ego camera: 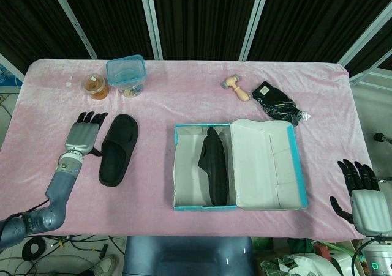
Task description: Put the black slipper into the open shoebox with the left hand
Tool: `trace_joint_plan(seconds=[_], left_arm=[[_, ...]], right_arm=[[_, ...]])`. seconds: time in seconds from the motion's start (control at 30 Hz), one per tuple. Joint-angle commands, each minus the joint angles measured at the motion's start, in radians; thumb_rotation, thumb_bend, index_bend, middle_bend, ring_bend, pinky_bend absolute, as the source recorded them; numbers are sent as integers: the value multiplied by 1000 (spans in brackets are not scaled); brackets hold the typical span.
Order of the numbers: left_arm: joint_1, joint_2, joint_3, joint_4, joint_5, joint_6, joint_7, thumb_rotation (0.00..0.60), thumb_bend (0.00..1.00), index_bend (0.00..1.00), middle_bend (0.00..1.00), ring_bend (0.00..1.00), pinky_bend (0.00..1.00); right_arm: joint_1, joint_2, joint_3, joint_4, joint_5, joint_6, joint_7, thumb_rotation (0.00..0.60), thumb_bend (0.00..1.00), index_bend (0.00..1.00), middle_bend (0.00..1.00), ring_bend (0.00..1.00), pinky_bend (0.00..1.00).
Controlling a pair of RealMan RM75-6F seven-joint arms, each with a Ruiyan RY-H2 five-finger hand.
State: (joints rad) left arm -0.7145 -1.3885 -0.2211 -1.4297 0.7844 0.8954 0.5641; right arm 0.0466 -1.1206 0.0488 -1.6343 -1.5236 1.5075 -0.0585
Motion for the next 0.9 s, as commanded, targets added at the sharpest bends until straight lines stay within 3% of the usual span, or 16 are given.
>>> trace_joint_plan(seconds=[0.03,0.47,0.67,0.9], left_arm=[[-50,-26,0,23,-46,-19,57,600,0,19,118,7,0],[-256,-49,81,-46,-367,-3,415,600,0,0,123,6,0],[-318,-92,111,-20,-455,31,499,600,0,0,123,4,0],[-351,-140,121,44,-494,23,508,600,0,0,116,0,0]], right_arm=[[0,2,0,-3,1,0,-3,600,244,27,62,0,55],[-16,7,-2,2,7,16,9,600,245,27,62,0,55],[-21,5,-3,11,10,18,18,600,244,26,62,0,55],[-25,6,-1,12,15,21,19,600,244,27,62,0,55]])
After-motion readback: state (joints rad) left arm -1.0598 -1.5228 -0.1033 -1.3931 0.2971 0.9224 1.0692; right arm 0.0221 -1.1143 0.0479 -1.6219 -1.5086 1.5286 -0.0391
